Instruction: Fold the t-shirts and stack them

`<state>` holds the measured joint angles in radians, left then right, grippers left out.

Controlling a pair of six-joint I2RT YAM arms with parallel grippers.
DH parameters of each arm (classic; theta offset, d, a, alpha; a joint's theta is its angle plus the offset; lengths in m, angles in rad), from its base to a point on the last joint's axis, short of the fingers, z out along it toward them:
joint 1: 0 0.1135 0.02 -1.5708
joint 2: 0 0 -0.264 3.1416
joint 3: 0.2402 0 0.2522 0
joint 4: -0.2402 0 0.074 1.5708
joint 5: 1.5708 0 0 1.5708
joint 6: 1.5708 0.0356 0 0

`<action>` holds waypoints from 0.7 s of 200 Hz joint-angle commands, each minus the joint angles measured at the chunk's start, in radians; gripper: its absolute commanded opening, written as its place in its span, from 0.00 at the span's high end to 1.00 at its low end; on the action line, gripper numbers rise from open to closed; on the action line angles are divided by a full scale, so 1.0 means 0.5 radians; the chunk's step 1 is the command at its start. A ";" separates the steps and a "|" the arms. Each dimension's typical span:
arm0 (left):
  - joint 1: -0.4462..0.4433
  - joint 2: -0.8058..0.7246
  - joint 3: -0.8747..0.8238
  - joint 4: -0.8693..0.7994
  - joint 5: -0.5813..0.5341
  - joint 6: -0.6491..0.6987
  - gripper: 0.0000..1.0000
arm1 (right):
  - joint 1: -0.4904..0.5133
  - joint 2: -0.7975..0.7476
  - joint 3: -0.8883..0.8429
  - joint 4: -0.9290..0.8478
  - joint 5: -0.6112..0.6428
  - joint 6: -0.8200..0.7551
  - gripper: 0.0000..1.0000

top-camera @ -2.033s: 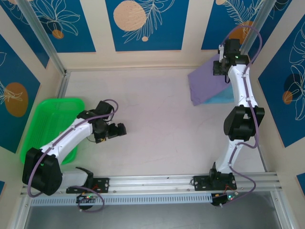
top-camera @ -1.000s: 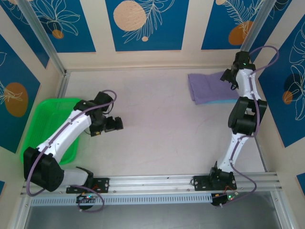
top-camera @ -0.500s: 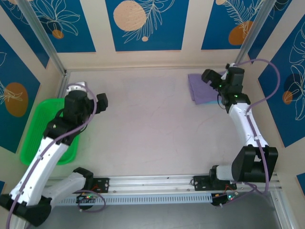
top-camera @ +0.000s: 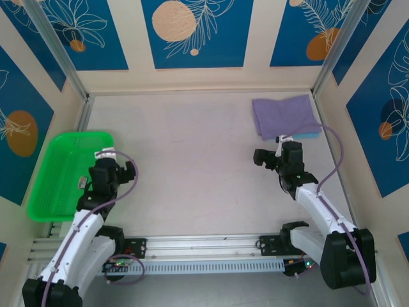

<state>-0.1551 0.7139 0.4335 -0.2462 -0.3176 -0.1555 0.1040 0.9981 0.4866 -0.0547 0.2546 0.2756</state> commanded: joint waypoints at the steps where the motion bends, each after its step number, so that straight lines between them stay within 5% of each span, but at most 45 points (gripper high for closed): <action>1: 0.011 0.139 -0.073 0.295 0.335 0.245 0.00 | -0.074 -0.018 -0.097 0.091 0.051 -0.020 0.01; 50: 0.010 0.472 -0.170 0.783 0.370 0.288 0.00 | -0.185 -0.001 -0.326 0.563 -0.126 -0.031 0.01; 140: 0.043 1.185 0.009 1.383 0.574 0.428 0.00 | -0.224 0.629 -0.110 1.113 -0.094 0.015 0.01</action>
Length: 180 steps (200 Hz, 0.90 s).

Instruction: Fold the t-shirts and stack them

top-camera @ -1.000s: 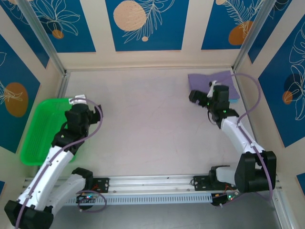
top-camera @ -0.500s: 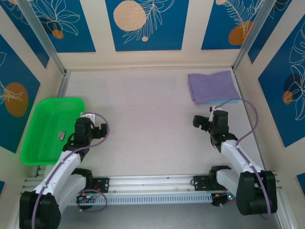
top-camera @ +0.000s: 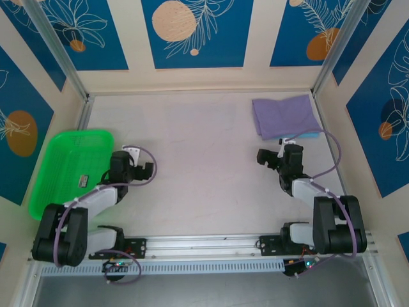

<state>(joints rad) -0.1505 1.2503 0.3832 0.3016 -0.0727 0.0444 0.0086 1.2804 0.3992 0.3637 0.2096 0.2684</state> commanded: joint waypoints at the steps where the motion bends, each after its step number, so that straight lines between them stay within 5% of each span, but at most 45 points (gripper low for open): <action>1: 0.036 0.122 0.113 0.292 0.081 0.026 0.00 | -0.035 0.069 0.066 0.282 -0.007 0.033 0.01; 71: 0.166 0.536 0.312 0.544 -0.068 -0.050 0.00 | -0.216 0.261 0.062 0.613 -0.221 -0.068 0.01; 110: 0.175 0.514 0.154 0.802 0.154 0.034 0.00 | -0.063 0.326 -0.226 1.222 -0.123 -0.223 0.01; 139: 0.151 0.535 0.076 0.952 0.104 0.044 0.00 | 0.006 0.550 -0.466 1.904 0.052 -0.252 0.01; 180: 0.150 0.589 0.047 1.058 0.028 0.009 0.00 | 0.020 0.468 -0.111 1.118 0.026 -0.277 0.01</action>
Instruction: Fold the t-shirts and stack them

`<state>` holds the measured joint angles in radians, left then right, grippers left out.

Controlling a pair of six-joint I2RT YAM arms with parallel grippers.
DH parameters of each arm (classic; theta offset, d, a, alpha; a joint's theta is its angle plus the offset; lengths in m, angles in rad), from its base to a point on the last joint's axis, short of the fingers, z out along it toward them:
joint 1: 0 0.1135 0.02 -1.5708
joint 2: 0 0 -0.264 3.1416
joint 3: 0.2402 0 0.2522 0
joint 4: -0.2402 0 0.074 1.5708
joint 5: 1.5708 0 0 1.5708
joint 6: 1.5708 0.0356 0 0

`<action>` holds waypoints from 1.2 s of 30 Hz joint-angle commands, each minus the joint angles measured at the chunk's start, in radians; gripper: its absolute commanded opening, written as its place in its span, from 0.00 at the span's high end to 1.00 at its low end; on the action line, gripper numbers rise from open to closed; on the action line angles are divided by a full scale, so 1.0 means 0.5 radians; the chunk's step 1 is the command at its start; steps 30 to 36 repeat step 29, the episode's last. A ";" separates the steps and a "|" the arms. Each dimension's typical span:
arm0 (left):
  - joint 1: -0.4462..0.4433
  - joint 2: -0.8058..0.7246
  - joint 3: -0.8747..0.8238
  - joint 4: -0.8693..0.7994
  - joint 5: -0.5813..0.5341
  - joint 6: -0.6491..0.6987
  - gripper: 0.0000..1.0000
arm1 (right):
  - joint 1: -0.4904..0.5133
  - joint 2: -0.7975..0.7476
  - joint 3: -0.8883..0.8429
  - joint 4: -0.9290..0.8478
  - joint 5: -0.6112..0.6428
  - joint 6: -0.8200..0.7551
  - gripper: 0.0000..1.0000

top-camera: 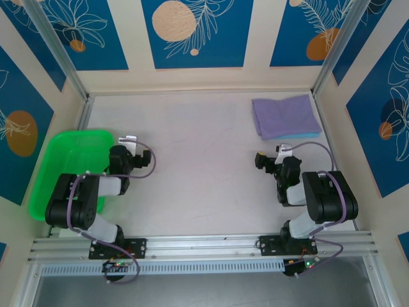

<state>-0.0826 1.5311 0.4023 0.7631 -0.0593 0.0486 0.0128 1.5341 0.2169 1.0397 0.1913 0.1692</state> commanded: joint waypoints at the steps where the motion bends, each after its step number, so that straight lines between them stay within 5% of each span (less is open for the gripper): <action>1: 0.017 0.026 0.012 0.130 0.006 -0.002 0.00 | 0.011 -0.034 0.266 -0.261 0.061 -0.078 0.01; 20: 0.036 0.013 -0.002 0.140 0.051 -0.005 0.00 | 0.034 -0.019 0.354 -0.373 0.099 -0.091 0.01; 25: 0.036 0.011 -0.004 0.140 0.051 -0.004 0.00 | -0.030 -0.014 0.408 -0.477 -0.226 -0.133 0.01; 36: 0.038 0.012 -0.004 0.141 0.050 -0.005 0.00 | -0.029 -0.022 0.392 -0.454 -0.230 -0.139 0.01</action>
